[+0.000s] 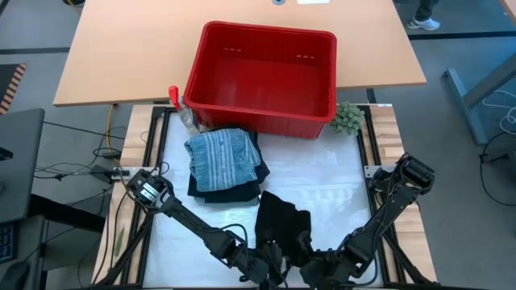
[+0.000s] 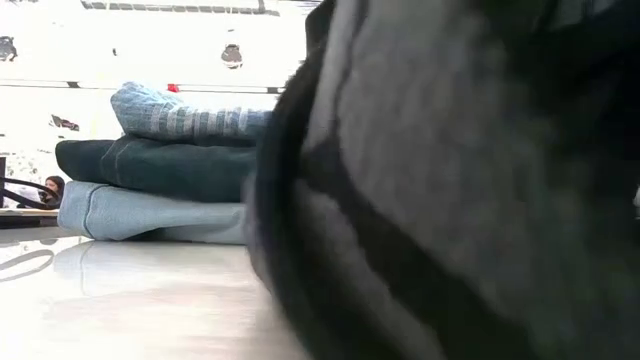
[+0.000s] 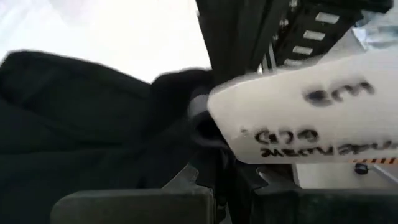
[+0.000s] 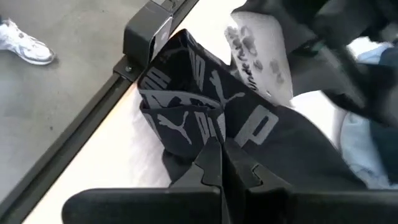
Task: Fold laundry
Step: Fold the black boxer from the red laundry bin
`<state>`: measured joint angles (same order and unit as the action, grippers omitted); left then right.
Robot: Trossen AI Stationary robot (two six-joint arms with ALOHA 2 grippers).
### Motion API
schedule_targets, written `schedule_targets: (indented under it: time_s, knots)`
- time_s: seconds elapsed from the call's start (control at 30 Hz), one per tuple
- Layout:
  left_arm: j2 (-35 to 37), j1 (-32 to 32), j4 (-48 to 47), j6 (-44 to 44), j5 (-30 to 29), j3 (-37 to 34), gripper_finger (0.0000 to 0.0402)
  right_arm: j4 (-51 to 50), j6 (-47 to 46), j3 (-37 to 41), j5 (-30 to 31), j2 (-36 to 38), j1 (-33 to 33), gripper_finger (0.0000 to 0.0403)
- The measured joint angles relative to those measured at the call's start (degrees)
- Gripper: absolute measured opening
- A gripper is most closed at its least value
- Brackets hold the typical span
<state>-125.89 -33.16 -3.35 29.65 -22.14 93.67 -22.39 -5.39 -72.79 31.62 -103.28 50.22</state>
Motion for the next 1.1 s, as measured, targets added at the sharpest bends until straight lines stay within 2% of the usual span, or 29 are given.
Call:
schedule_targets:
  time_s: [0.7, 0.87, 1.1]
  knots:
    - [-0.9, -0.2, 5.9, -1.4, -1.1, 0.0, 0.0, -1.2, -8.0, 0.1, -1.5, 0.0, -0.5, 0.0077]
    - [-0.9, -0.2, 5.8, -1.0, -1.1, 0.0, 0.0, -1.2, -10.3, 0.1, -1.8, 0.0, -0.5, 0.0124]
    - [-0.9, -0.2, 6.0, -0.4, -0.7, 0.1, 0.0, -1.2, -11.6, 0.1, -1.8, 0.0, -0.6, 0.0219]
